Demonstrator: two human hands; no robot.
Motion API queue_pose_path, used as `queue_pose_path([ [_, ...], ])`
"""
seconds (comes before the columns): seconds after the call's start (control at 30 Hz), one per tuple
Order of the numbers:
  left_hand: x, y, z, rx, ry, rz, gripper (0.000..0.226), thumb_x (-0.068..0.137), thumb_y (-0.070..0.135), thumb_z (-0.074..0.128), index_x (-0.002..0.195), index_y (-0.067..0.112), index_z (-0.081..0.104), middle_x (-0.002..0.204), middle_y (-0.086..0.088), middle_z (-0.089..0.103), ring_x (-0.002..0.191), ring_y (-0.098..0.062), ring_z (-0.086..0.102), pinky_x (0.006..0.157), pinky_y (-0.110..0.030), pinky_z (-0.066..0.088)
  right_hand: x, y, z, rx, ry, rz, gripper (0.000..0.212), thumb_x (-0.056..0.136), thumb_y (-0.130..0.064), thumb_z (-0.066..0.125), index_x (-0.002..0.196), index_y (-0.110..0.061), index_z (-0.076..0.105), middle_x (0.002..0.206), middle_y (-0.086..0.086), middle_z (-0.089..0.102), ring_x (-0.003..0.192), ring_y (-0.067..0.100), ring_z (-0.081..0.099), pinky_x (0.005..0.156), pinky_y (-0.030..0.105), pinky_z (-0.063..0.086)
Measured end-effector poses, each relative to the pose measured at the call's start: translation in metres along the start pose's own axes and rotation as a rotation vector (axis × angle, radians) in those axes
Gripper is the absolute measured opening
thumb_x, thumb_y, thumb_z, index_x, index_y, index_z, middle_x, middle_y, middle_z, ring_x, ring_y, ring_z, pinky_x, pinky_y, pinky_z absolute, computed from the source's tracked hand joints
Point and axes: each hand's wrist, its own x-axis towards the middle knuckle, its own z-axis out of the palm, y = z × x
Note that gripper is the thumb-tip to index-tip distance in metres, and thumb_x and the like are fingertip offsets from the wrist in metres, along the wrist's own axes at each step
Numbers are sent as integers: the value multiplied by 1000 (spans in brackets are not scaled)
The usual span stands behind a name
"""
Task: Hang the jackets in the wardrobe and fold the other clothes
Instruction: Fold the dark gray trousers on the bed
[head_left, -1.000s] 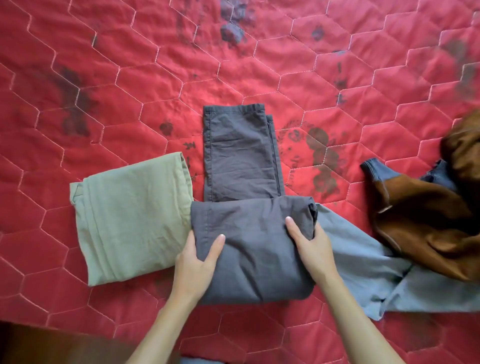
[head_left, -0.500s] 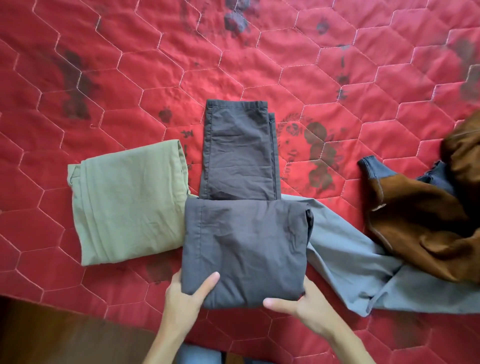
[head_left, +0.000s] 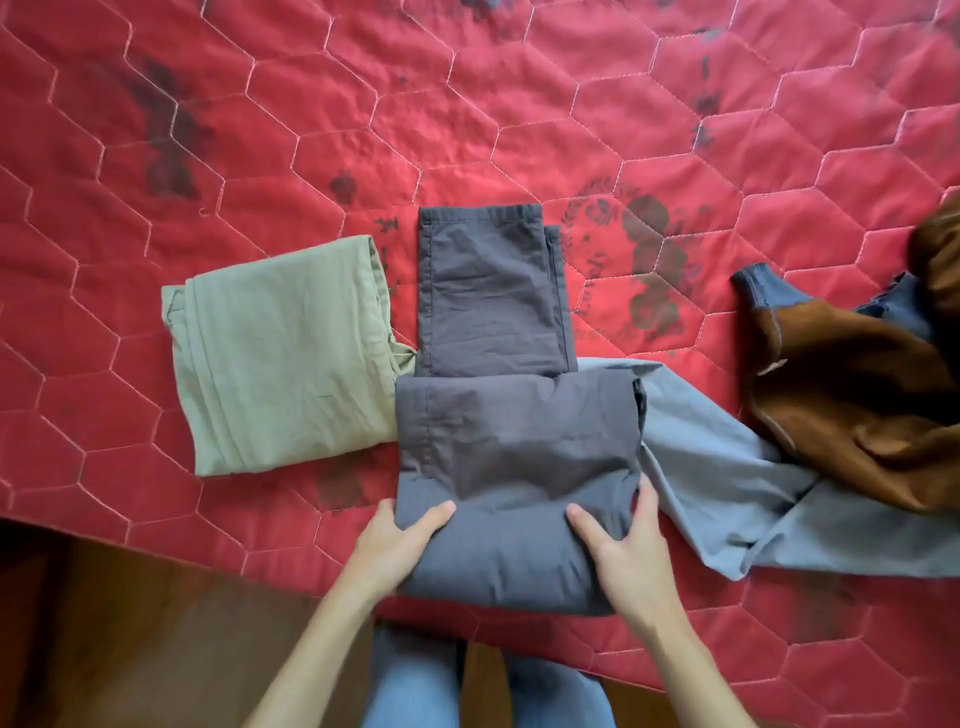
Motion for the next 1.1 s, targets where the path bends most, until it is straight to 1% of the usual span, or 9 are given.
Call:
queue_pose_path([
  [0.1,-28,17,-27,-47,-129,107,100,54,72,82,136,26,49,118,18,67,106,1,64,103,-30,48,-25,-26,-33,145,-85,-165,92,88,-16,72,151,-52,16,141,-13,51,116,-5,59,95,14,43],
  [0.2,-77,44,-47,-136,-53,409,101,73,58,77,154,42,21,118,44,59,111,19,56,100,-16,44,-58,-61,-64,210,-222,-348,57,83,-17,78,135,-28,57,151,-8,43,117,-17,52,89,-1,38],
  [0.37,-118,99,-82,-213,20,853,63,78,48,70,138,45,52,133,19,64,126,-5,59,103,-30,50,-43,-128,-82,368,-361,-474,105,41,-1,95,135,-15,52,136,-5,62,121,-1,59,88,11,49],
  [0.43,-96,129,-91,-239,29,878,69,75,48,71,139,41,49,123,10,71,114,-8,67,94,-26,53,-7,-161,-76,406,-305,-512,111,47,-1,89,145,-17,40,132,-8,64,111,12,67,85,22,55],
  [0.6,4,196,-96,-160,400,722,66,88,33,75,144,23,42,118,4,69,92,1,64,95,-21,48,102,-206,-42,50,13,-454,91,77,-19,84,151,-16,31,150,3,41,118,17,61,97,29,51],
  [0.83,79,210,-49,64,303,447,95,73,67,73,143,10,44,144,-9,55,134,-29,51,111,-40,41,143,-182,-4,-240,103,-99,110,63,-71,76,140,-1,38,142,19,47,133,37,44,111,49,37],
  [0.93,80,216,-49,-74,227,273,88,70,62,80,134,7,55,133,-10,63,116,-27,63,86,-29,53,147,-180,-6,-226,81,1,106,49,-85,72,125,-12,56,126,9,64,120,31,59,104,49,43],
  [1.0,75,211,-55,-200,47,204,71,65,56,86,118,13,66,116,-6,72,89,-21,69,58,-24,51,147,-179,-11,-154,38,-4,83,42,-84,73,96,-21,71,102,1,75,101,26,68,94,47,52],
  [1.1,63,196,-66,-391,-51,316,46,71,30,87,112,16,72,108,-3,77,92,-17,74,67,-27,57,128,-184,-7,43,-121,-57,40,66,-49,85,95,-24,75,97,-10,77,94,11,71,92,38,56],
])
